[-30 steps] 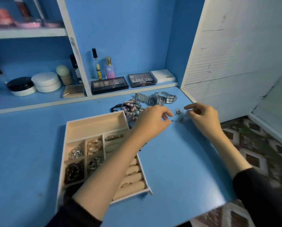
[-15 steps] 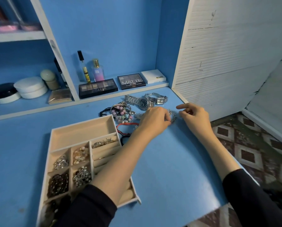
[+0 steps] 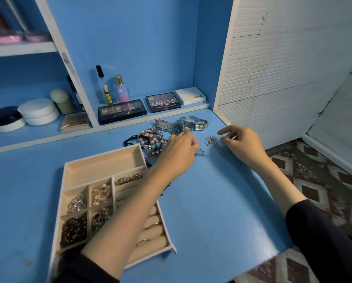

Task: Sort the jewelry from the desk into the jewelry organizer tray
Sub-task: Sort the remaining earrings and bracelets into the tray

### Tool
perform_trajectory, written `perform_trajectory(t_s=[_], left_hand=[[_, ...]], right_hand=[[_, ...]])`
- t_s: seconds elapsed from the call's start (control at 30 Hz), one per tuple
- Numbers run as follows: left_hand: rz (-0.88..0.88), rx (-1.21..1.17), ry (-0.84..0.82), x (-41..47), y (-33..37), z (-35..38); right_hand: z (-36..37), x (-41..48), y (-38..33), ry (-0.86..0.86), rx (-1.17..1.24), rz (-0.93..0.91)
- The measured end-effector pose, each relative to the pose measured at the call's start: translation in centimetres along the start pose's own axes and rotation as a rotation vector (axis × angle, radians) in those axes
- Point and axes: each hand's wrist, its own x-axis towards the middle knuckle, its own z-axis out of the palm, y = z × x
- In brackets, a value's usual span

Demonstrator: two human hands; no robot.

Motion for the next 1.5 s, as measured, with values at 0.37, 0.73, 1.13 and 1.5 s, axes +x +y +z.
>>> perform_trajectory(t_s=[0.37,0.73,1.13,1.5], left_hand=[[-0.077,-0.423,0.167,-0.9,0.4,-2.0],[-0.053,-0.486,0.178,-1.2,-0.2,-2.2],[-0.076,-0.507,0.182,-1.7,-0.6,-2.3],[-0.078,-0.499,0.248,-3.4,-1.2,-4.5]], right_hand=[[0.4,1.4,-0.4,-0.113,-0.301,-0.178],[0.1,2.5,-1.3,-0.183,-0.423,-0.21],[0.7,1.6,-1.3,-0.113,-0.559,-0.341],[0.7,-1.2,-2.7,0.024,0.209,-0.124]])
